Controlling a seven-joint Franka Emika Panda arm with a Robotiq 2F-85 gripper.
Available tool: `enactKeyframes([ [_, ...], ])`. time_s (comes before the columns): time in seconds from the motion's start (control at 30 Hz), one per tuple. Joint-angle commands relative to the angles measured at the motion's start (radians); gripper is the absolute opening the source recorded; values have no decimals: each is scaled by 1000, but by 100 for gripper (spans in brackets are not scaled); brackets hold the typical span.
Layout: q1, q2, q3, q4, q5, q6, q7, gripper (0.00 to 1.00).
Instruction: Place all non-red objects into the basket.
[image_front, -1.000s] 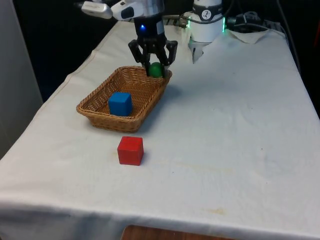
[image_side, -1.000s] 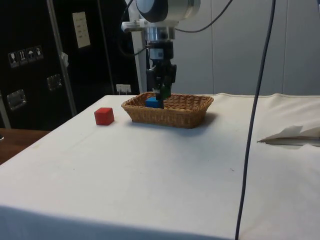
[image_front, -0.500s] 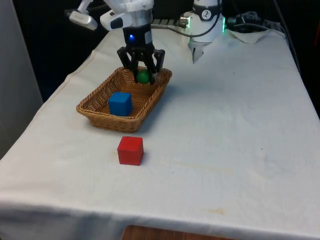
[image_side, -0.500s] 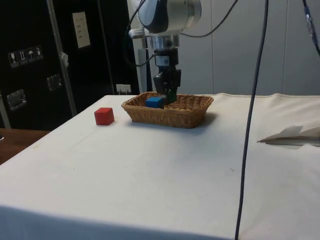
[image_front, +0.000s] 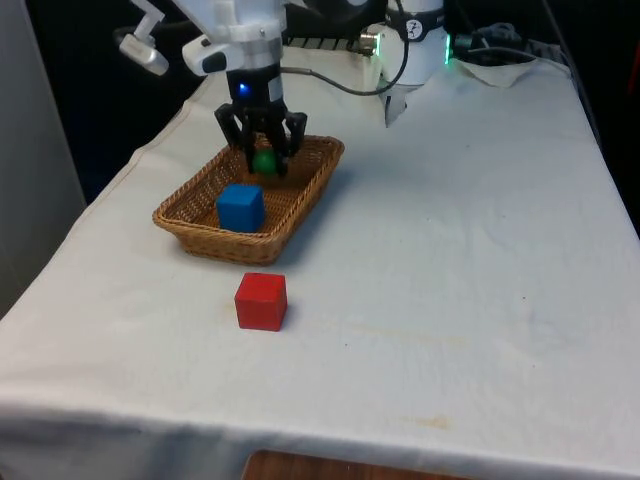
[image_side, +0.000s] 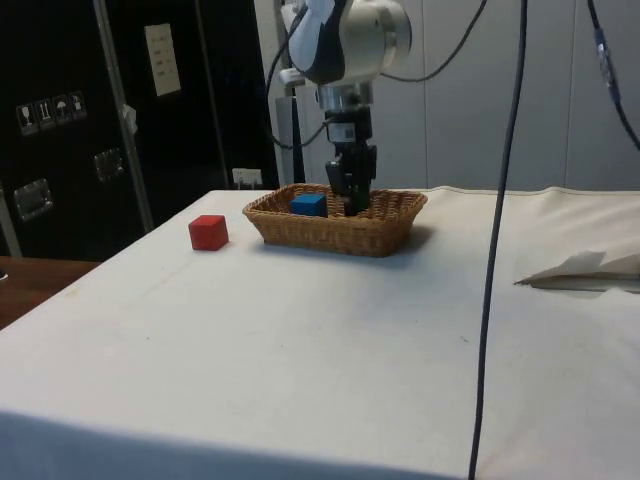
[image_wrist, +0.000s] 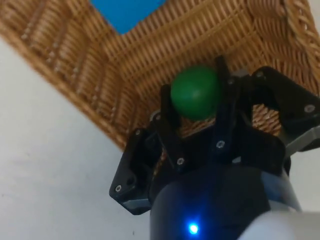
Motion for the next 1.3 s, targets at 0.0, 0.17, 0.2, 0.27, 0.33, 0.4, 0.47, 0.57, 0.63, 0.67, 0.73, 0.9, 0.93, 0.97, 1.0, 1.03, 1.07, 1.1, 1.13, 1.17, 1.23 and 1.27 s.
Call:
enactKeyframes([
  [0.0, -10, 5, 12, -8, 26, 27, -22, 0],
  [0.17, -8, 23, 10, -12, 68, 44, -55, 0],
  [0.2, -8, 29, 8, -11, 86, 48, -66, 0],
  [0.27, -7, 33, 7, -11, 98, 49, -75, 3],
  [0.33, -7, 35, 6, -11, 106, 50, -81, 21],
  [0.4, -1, 38, -2, -9, 94, 38, -71, 41],
  [0.47, -8, 36, 7, -11, 109, 51, -83, 50],
  [0.57, -9, 37, 7, -11, 111, 51, -83, 88],
  [0.63, -9, 37, 7, -11, 111, 52, -83, 100],
  [0.67, -9, 37, 8, -11, 112, 52, -84, 100],
  [0.73, -9, 38, 8, -11, 112, 52, -84, 100],
  [0.9, 2, 15, -17, -15, 88, 33, -74, 100],
  [0.93, 5, 9, -23, -17, 84, 30, -73, 100],
  [0.97, 8, 2, -29, -19, 81, 26, -73, 100],
  [1.0, 10, -4, -34, -21, 76, 22, -72, 100],
  [1.03, 12, -11, -38, -22, 72, 18, -70, 100],
  [1.07, 2, 3, -24, -14, 88, 24, -78, 100],
  [1.1, 14, -29, -46, -25, 60, 9, -67, 100],
  [1.13, 15, -37, -49, -27, 54, 6, -65, 100],
  [1.17, 15, -37, -49, -27, 54, 6, -65, 100],
  [1.23, 21, -63, -53, -32, 38, -1, -54, 100],
  [1.27, 22, -71, -53, -33, 32, -4, -48, 100],
])
